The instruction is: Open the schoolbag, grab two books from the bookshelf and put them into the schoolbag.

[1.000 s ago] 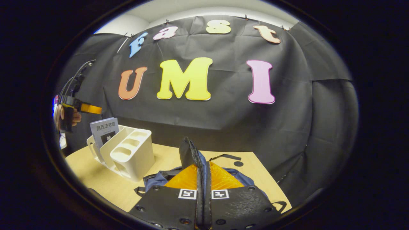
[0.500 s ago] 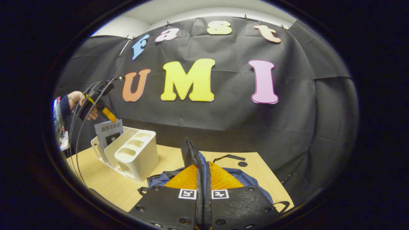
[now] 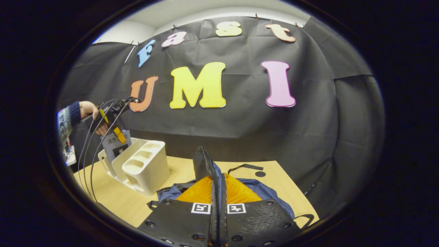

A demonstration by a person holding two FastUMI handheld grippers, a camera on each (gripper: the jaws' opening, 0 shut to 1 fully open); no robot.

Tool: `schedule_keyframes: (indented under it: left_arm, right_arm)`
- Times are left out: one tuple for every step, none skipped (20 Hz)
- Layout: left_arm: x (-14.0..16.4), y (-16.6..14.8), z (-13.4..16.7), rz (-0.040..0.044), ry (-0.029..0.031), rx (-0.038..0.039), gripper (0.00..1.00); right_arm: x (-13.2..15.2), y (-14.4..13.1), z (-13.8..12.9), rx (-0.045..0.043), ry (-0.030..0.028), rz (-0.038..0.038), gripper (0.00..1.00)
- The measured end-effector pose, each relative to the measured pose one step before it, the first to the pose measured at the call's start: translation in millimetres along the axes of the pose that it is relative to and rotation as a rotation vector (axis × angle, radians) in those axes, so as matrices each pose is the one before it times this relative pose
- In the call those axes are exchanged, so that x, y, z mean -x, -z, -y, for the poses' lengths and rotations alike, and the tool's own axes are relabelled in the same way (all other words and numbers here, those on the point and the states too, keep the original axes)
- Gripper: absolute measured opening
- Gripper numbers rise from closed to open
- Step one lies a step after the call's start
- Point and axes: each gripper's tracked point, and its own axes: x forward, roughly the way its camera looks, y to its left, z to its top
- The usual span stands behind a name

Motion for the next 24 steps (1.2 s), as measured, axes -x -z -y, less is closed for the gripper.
schedule_keyframes:
  left_arm:
    - [-0.63, 4.4, -0.92, -0.0173, 0.00825, -0.00039, 0.77]
    - [0.05, 1.4, 0.16, -0.01234, 0.01042, 0.00079, 0.74]
    - [-0.04, 1.59, -0.91, -0.01083, 0.00813, 0.00323, 0.66]
    - [-1.98, 3.1, 0.19, -0.01322, 0.01419, 0.00142, 0.62]
    - [1.17, -1.4, 0.97, -0.00188, 0.01257, 0.00118, 0.57]
    - [3.16, -0.85, -0.03, -0.00253, 0.00078, -0.00186, 0.51]
    - [1.96, 0.57, -0.95, -0.01015, -0.00264, 0.00393, 0.48]
    - [2.27, -1.41, -1.65, -0.00048, -0.00731, -0.00466, 0.48]
    - [-1.83, 2.41, -2.08, -0.00863, -0.00241, -0.00008, 0.46]
    - [1.08, 2.19, 0.7, -0.00167, 0.00347, 0.00885, 0.46]
    - [-1.92, -1.08, 0.7, 0.01893, -0.00043, 0.00576, 0.46]
    - [-1.47, 3.72, -4.46, 0.00219, -0.02448, 0.00486, 0.46]
    - [4.39, 2.31, 0.95, 0.00963, -0.01003, 0.0218, 0.44]
    - [5.72, 1.16, 2.61, 0.00536, -0.01132, 0.02337, 0.43]
    - [2.83, -1.52, -3.54, 0.02774, 0.00003, 0.0094, 0.43]
    - [0.7, 0.64, -1.57, 0.02193, -0.00768, 0.00908, 0.43]
    - [0.25, 0.29, 0.34, 0.02316, -0.00491, 0.01388, 0.43]
    - [3.72, 0.02, -0.32, 0.02304, -0.00009, -0.00235, 0.43]
    - [3.45, 2.26, -1.59, 0.01777, -0.00111, 0.01891, 0.43]
    - [4.69, 3.47, 2.52, 0.00913, 0.00287, 0.01792, 0.42]
    - [3.96, 1.86, 0.89, 0.0129, 0.00821, 0.01492, 0.43]
    - [5.23, 1.72, -1.86, 0.01558, 0.00565, 0.01739, 0.43]
    - [7.43, 4.38, -2.03, 0.02485, 0.0036, 0.0319, 0.47]
    - [4.32, 2.05, -1.31, 0.01936, 0.00125, 0.0194, 0.43]
  right_arm:
    - [0.16, -0.1, 0.05, 0.00178, -0.00256, 0.00026, 0.03]
    - [0.17, -0.48, -0.22, -0.00252, -0.00174, 0.00124, 0.03]
    - [-0.29, -0.28, -0.62, -0.00163, -0.00369, 0.00093, 0.03]
    - [-0.5, 0.57, -0.23, 0.00189, -0.00249, 0.00047, 0.03]
    - [0.03, 0.04, 0.05, 0.00231, -0.00043, -0.00059, 0.03]
    - [0.55, 0.88, 1.29, 0.00267, 0.00182, -0.00224, 0.03]
    - [0.4, -0.71, 0.47, 0.0038, 0.00184, 0.00194, 0.03]
    - [1.17, -0.05, 0.78, 0.00808, 0.00367, 0.00259, 0.03]
    - [1.05, -0.56, 2.15, 0.0055, 0.00892, 0.00182, 0.03]
    - [1.88, 0.38, 1.69, 0.00416, 0.0029, 0.00417, 0.03]
    - [1.41, -0.01, 0.57, -0.00011, -0.00177, 0.00295, 0.03]
    - [-0.16, 2.16, 1.75, -0.00138, 0.0035, -0.00088, 0.03]
    - [-0.59, 0.22, 1.83, 0.00157, 0.0048, -0.00104, 0.03]
    - [-0.43, 0.49, 1.37, 0.0007, 0.00268, -0.0009, 0.03]
    - [0.26, -2.34, 0.41, -0.00103, -0.00042, 0.00441, 0.03]
    - [-0.81, 1.03, -0.64, 0.00197, 0.00073, -0.00028, 0.03]
    - [-0.35, 0.66, -0.04, 0.00419, 0.00271, -0.00195, 0.03]
    - [-1.07, 0.71, -0.53, 0.00252, 0.00046, -0.00229, 0.03]
    - [-0.82, 1.32, -2.06, 0.0025, -0.00207, -0.00152, 0.03]
    - [-0.13, 0.5, -1.72, 0.00712, -0.00229, 0.00241, 0.03]
    - [-0.59, -1.19, -1.03, 0.01334, 0.0005, 0.00508, 0.03]
    - [-2.25, 0.35, 0.72, 0.01408, 0.00612, 0.00005, 0.03]
    - [-0.51, 0.31, -2.13, -0.00055, -0.00242, -0.00019, 0.03]
    - [-0.24, -0.77, -1.64, -0.00235, -0.00218, 0.00123, 0.03]
